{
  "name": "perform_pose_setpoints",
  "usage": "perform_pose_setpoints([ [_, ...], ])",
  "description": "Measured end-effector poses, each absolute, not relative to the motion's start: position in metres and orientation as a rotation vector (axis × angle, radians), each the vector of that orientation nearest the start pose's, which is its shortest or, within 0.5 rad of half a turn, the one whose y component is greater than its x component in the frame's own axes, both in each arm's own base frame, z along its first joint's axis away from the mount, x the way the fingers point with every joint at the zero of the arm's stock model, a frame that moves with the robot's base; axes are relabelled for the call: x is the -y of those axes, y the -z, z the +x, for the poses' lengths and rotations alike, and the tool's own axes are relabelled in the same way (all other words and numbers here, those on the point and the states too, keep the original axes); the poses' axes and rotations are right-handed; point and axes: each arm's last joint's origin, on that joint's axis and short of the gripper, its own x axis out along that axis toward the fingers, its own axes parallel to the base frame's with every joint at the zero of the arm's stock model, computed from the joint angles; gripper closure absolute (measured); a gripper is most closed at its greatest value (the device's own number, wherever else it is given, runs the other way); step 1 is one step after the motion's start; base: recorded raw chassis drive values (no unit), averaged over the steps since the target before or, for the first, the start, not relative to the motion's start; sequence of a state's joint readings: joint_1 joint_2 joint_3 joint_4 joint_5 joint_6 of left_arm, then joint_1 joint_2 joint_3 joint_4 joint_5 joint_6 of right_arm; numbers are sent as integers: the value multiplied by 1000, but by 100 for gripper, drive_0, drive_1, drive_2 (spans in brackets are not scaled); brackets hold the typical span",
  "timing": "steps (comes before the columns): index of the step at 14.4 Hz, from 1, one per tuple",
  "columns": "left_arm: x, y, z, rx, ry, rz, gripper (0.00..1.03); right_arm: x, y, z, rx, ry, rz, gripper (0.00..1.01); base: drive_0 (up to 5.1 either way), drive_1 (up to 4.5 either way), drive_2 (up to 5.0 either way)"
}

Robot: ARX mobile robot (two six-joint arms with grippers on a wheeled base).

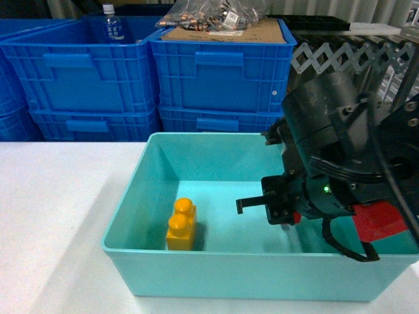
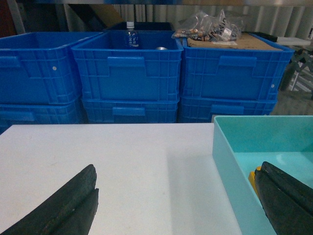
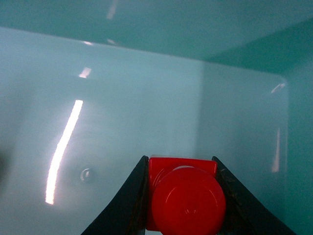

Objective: Pick red block from blue box to shelf

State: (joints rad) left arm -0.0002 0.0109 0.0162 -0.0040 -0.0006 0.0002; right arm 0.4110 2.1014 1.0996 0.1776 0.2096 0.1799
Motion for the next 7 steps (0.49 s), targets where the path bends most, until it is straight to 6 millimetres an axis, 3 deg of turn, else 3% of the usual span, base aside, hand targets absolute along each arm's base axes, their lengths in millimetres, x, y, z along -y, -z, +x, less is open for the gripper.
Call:
perform_pose_setpoints([
  [4, 0, -168, 97, 1, 0, 0, 5, -139, -168, 332, -548, -165, 37, 72, 0, 0, 0],
  [7, 0, -168, 97, 1, 0, 0, 5, -110, -212, 268, -326, -105, 16, 73, 0, 0, 0],
])
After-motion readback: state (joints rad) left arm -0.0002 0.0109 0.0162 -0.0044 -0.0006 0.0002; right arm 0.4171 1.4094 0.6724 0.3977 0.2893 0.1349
